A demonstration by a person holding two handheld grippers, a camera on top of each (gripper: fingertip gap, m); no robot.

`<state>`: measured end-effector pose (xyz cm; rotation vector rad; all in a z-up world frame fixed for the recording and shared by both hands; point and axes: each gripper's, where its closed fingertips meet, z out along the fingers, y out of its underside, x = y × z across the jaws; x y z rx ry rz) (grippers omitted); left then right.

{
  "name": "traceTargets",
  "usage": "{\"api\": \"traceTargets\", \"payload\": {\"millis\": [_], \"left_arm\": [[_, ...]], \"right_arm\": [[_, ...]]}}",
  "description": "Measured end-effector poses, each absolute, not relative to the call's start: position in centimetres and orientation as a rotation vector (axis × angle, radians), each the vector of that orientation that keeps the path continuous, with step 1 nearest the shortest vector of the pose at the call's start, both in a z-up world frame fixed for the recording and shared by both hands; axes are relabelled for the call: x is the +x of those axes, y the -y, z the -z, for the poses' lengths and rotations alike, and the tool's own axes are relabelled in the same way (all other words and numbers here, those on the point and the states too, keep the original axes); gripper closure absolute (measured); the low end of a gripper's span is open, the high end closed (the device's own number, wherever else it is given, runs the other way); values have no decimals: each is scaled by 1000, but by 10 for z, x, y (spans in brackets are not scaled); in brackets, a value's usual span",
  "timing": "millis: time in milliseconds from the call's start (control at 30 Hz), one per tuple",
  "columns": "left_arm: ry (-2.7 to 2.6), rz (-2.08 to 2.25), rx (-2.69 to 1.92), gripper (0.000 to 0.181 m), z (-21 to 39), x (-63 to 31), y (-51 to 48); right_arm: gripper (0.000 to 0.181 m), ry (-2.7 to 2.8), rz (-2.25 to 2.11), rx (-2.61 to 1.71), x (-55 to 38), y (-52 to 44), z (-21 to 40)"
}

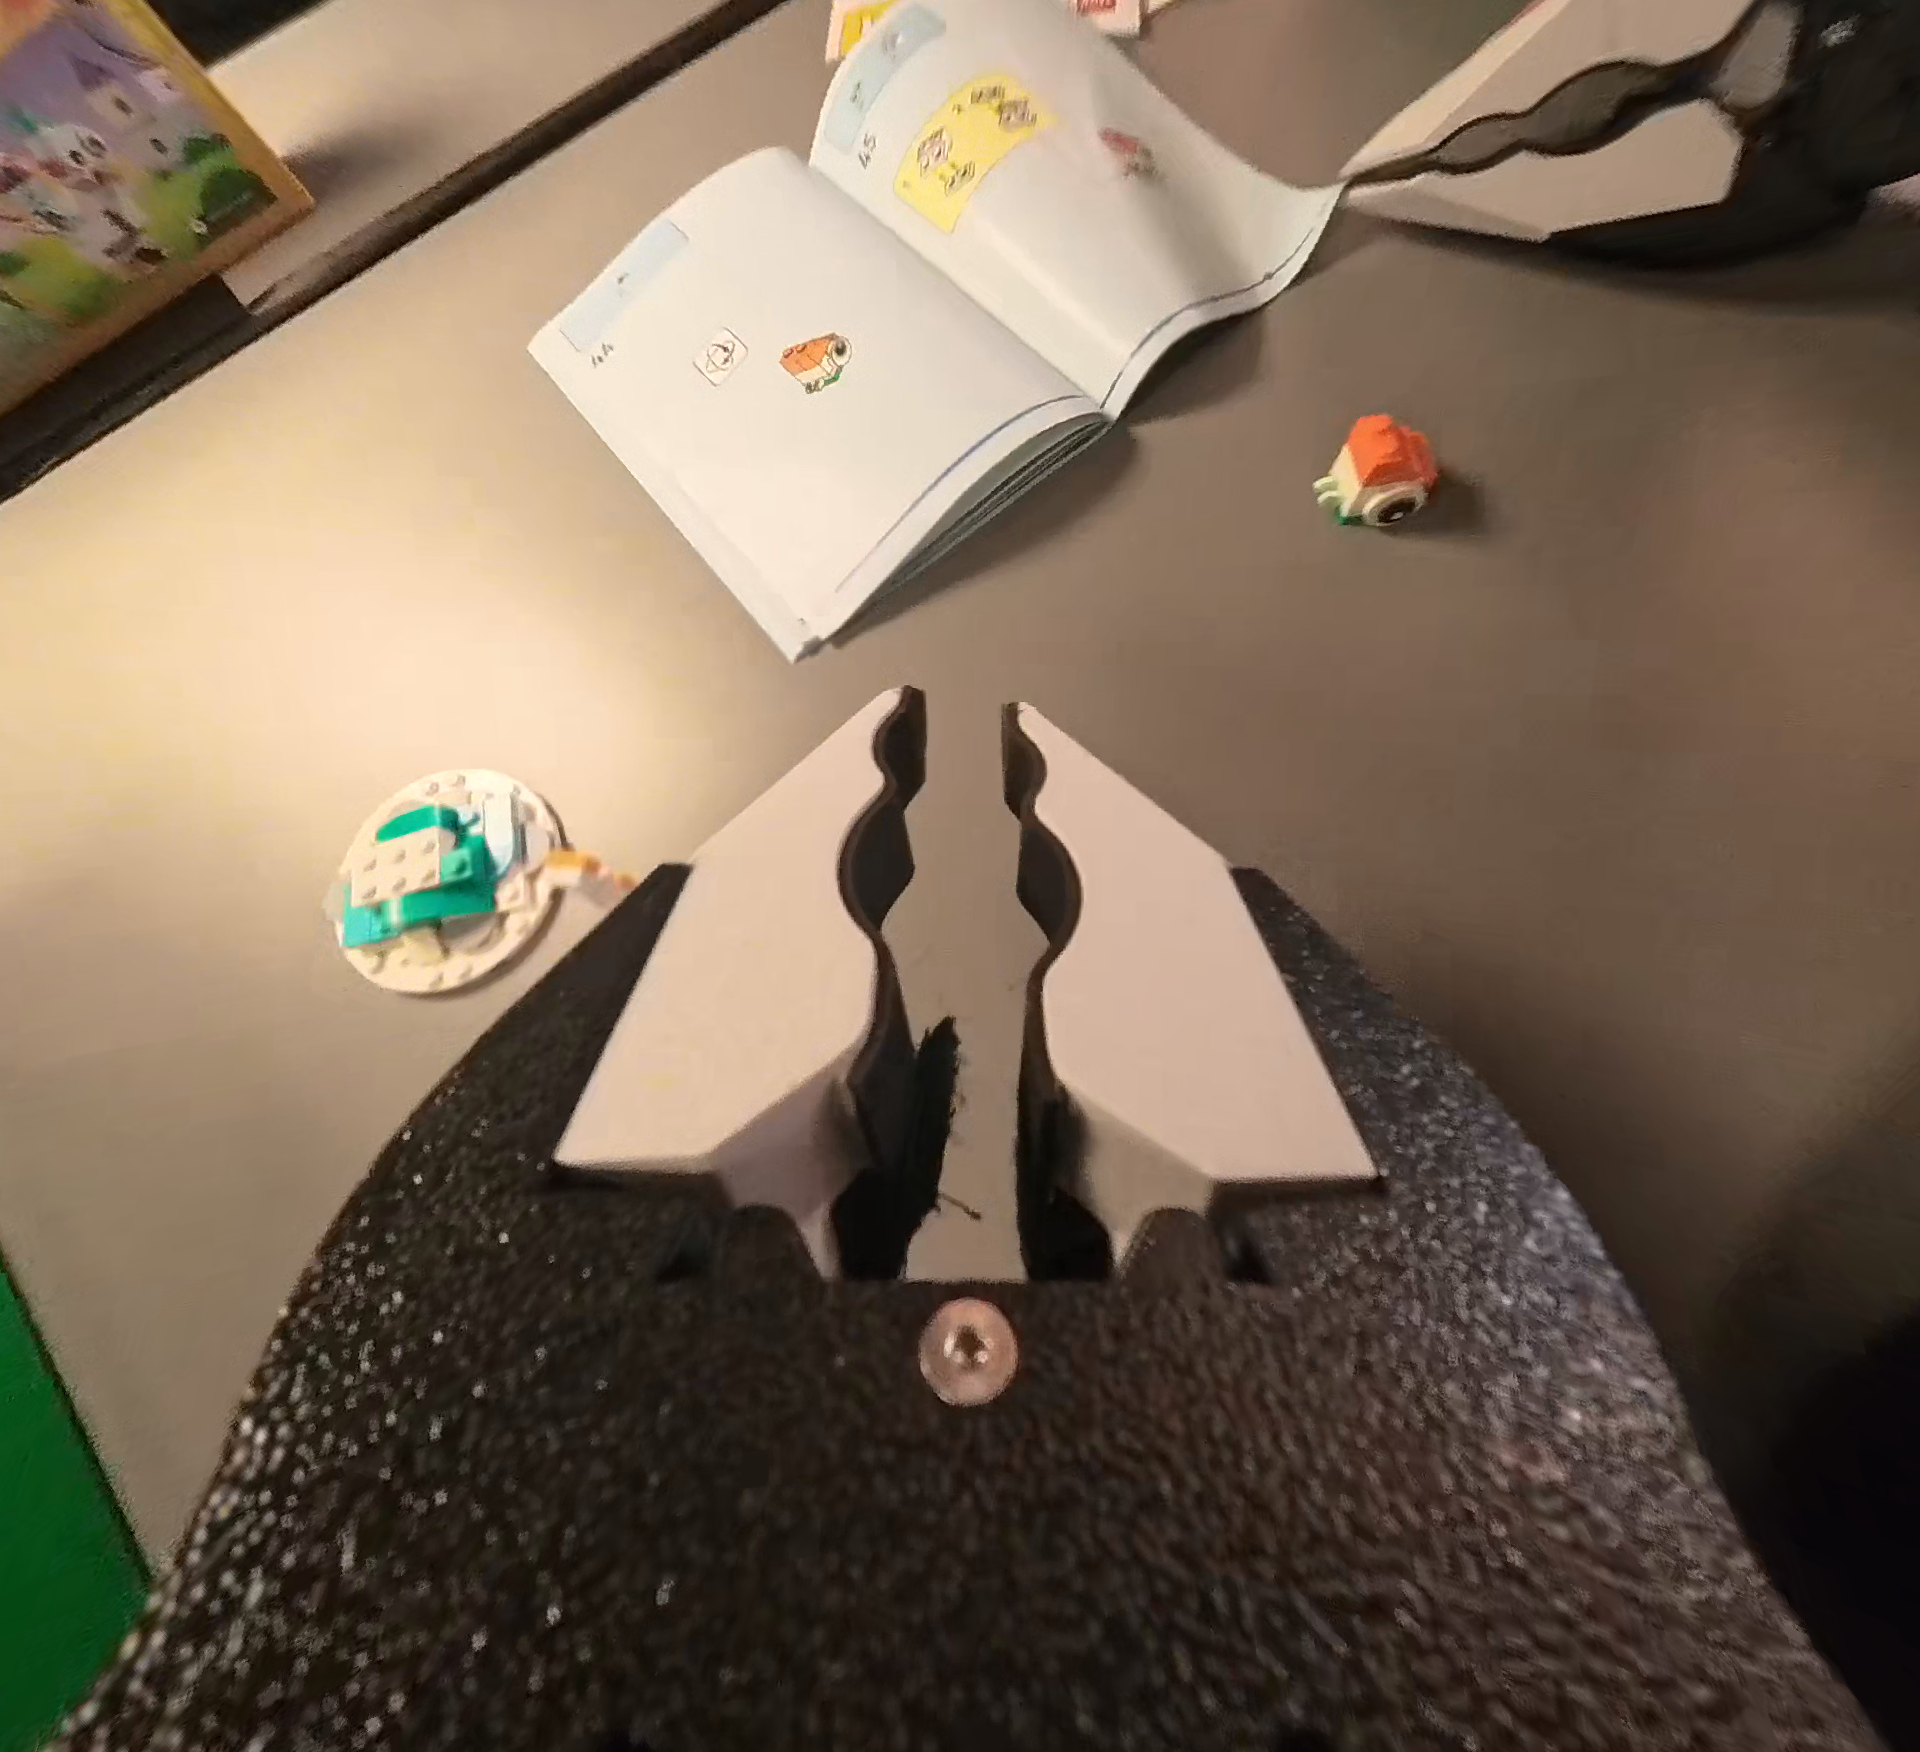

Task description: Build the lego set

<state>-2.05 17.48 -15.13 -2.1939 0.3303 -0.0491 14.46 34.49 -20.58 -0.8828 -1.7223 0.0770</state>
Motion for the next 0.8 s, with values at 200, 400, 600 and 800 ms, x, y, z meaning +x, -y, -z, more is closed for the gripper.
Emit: {"api": "traceTargets", "payload": {"millis": [200,400,600,800], "left_arm": [[-274,104,-1982,168,109,-42,-132],[-204,78,-1727,167,57,-79,-85],[-125,60,-1547,165,26,-122,-58],[-150,121,-1407,165,7,-125,-53]], "right_arm": [[165,1605,-1,-951,160,-355,197],[154,1404,61,-1050,189,-352,177],[154,1078,-76,-1086,194,-332,130],[156,833,-176,-1035,185,-304,91]]}}
